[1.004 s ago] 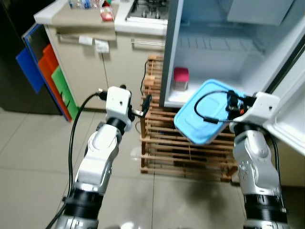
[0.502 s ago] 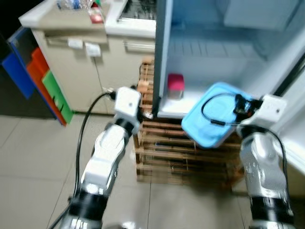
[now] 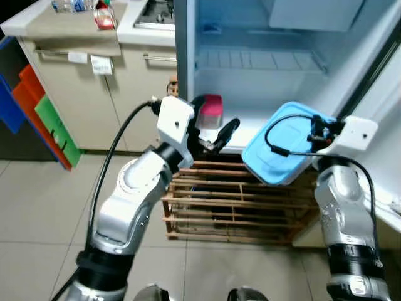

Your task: Restocking fridge

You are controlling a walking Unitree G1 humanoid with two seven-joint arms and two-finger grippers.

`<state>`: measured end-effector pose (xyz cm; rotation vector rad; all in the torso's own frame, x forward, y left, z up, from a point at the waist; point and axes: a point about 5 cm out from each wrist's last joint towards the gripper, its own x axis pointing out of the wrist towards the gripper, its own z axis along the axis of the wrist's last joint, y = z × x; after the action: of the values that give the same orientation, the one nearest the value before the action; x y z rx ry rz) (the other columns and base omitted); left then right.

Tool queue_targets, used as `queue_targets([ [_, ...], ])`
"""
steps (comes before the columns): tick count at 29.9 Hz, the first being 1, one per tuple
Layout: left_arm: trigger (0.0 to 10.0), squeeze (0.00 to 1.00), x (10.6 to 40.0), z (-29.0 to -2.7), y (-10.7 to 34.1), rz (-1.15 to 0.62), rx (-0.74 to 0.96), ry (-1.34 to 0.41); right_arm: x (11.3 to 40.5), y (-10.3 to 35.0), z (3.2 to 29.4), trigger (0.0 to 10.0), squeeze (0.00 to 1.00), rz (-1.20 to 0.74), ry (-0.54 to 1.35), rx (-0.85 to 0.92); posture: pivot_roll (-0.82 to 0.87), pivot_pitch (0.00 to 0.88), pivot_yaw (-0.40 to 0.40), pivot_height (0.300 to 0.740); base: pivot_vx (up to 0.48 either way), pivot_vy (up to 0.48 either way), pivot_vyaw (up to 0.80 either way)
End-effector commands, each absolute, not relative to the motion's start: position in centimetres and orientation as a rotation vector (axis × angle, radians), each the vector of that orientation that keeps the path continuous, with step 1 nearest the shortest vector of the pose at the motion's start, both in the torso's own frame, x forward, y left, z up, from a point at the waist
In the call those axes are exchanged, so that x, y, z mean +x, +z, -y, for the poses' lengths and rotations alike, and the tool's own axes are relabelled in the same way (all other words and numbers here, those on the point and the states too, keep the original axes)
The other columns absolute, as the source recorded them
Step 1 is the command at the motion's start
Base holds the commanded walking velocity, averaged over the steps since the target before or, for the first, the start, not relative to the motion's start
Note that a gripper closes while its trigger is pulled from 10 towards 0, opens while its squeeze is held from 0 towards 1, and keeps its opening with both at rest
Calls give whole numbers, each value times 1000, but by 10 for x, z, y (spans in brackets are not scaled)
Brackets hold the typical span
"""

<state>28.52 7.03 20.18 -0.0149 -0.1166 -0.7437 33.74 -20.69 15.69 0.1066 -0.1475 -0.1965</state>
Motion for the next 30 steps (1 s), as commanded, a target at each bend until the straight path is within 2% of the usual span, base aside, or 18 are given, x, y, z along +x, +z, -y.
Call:
queue_targets([
  [1, 10000, 0, 281, -65, 201, 87, -27, -780, 344, 165, 207, 0, 192, 187, -211, 99, 14, 123, 6, 740, 0, 0, 0],
  [2, 10000, 0, 280, -65, 200, 72, -35, -783, 347, 166, 205, 0, 192, 188, -212, 106, 18, 126, 7, 740, 0, 0, 0],
  [8, 10000, 0, 267, -78, 186, -17, -39, -753, 374, 163, 193, 0, 196, 109, -280, 415, 57, 170, 12, 740, 0, 0, 0],
  [13, 10000, 0, 251, -88, 169, -84, -29, -702, 384, 166, 179, 0, 196, 88, -259, 489, 73, 190, 2, 740, 0, 0, 0],
  [20, 10000, 0, 232, -93, 161, -129, -69, -644, 396, 172, 171, 0, 200, 78, -270, 697, 96, 237, -1, 740, 0, 0, 0],
  [26, 10000, 0, 226, -98, 161, -124, -69, -602, 403, 190, 163, 0, 192, 135, -256, 667, 103, 255, -4, 740, 0, 0, 0],
  [28, 10000, 0, 226, -100, 161, -111, -44, -596, 403, 196, 160, 0, 192, 160, -238, 606, 102, 256, -7, 740, 0, 0, 0],
  [30, 10000, 0, 228, -102, 163, -86, -21, -580, 398, 205, 157, 0, 192, 247, -223, 435, 84, 250, -14, 740, 0, 0, 0],
])
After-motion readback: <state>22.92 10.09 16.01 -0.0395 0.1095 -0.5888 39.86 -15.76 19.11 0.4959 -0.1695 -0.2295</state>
